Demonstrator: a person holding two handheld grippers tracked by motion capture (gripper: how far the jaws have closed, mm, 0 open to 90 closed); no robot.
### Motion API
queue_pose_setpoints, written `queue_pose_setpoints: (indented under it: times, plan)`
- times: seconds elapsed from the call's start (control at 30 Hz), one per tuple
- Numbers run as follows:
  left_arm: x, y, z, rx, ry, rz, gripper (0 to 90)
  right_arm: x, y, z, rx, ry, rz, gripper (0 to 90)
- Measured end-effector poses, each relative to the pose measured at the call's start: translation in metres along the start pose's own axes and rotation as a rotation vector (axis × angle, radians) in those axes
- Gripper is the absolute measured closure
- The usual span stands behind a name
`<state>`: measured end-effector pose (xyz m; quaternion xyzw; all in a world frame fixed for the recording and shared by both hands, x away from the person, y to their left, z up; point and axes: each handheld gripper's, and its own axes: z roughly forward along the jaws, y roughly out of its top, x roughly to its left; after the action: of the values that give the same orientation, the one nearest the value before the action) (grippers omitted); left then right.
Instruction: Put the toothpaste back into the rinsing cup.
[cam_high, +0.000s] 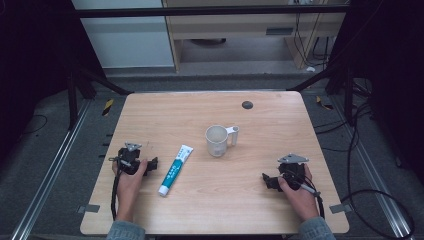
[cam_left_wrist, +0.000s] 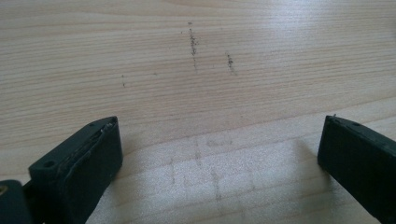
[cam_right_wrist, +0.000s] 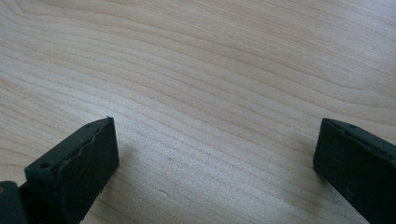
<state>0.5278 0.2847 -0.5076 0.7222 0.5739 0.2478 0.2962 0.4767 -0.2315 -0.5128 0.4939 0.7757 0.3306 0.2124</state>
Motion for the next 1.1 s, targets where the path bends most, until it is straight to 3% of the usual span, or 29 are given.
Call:
queue_pose_setpoints:
  times: [0.2,0.3,0.57,0.8,1.1]
  plan:
    - [-0.001,0.000,-0.002,0.012,-0.005,0.002,0.0,0.000,0.001,0.001,-0.002,-0.002,0.003,0.4]
    - [-0.001,0.001,-0.006,0.015,-0.004,0.012,6.0,0.000,0.001,0.001,-0.002,-0.002,0.003,0.4]
    - [-0.007,0.001,-0.035,-0.008,-0.022,0.039,5.1,0.000,0.001,0.001,-0.002,-0.002,0.002,0.4]
    - [-0.027,0.013,-0.055,-0.008,-0.055,0.104,5.2,0.000,0.001,0.001,-0.002,-0.002,0.002,0.4]
    - [-0.051,0.026,-0.067,0.001,-0.112,0.128,6.5,-0.001,0.000,0.001,-0.003,-0.005,-0.005,0.4]
